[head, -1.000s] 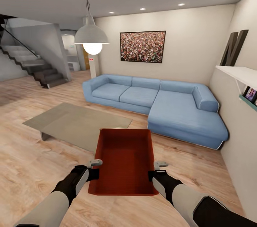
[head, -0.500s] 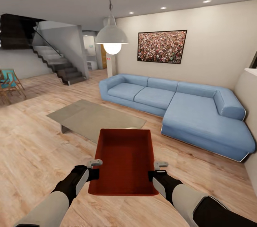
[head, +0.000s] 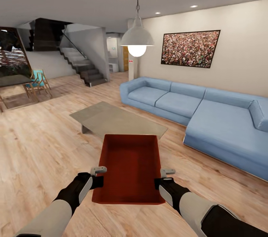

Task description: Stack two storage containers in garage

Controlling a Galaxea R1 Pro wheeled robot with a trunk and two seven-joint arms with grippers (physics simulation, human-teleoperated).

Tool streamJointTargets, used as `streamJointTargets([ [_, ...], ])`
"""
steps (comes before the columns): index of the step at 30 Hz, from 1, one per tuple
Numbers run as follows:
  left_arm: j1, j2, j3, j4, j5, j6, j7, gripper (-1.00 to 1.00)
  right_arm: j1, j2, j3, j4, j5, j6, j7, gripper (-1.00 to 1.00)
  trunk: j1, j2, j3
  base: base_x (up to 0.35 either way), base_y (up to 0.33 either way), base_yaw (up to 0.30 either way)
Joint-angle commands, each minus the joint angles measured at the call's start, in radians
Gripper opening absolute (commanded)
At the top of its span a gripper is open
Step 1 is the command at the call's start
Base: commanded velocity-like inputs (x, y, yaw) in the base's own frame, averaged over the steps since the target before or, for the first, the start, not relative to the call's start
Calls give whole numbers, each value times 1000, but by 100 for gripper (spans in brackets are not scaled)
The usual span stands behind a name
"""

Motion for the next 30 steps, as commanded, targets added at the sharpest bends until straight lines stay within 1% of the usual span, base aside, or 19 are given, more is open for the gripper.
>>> streamJointTargets([
  [1, -1, 1, 5, -3, -36, 7, 17, -100, -1, -1, 13, 4, 7, 7, -11, -100, 1, -2, -2, 0, 0, 300],
  [30, -1, 1, 5, -3, -36, 7, 17, -100, -1, -1, 13, 4, 7, 7, -11, -100, 1, -2, -2, 0, 0, 300],
])
